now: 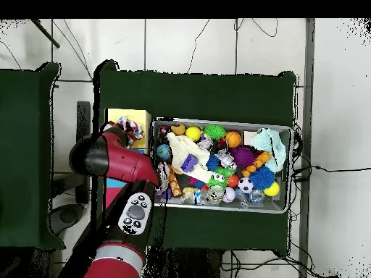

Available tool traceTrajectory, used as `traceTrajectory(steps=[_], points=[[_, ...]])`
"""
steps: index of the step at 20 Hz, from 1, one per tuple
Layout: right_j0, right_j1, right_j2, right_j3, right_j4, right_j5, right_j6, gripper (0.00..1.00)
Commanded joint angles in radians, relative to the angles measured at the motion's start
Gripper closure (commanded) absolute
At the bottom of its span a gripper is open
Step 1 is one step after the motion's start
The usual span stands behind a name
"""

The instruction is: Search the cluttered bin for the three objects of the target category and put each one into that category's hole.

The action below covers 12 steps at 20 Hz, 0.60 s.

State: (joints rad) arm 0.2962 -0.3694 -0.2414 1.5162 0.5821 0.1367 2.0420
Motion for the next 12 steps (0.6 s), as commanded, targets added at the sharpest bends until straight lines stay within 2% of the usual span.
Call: traceTrajectory(steps=[1,7,8,12], points=[[-0.024,0.265,0.237,0.089,-0.107,0.116,0.019,1.0],[-0.045,0.26,0.261,0.101,-0.117,0.091,0.023,1.0],[-0.052,0.26,0.269,0.101,-0.122,0.096,0.024,0.0],[-0.063,0.259,0.281,0.105,-0.128,0.098,0.019,0.0]])
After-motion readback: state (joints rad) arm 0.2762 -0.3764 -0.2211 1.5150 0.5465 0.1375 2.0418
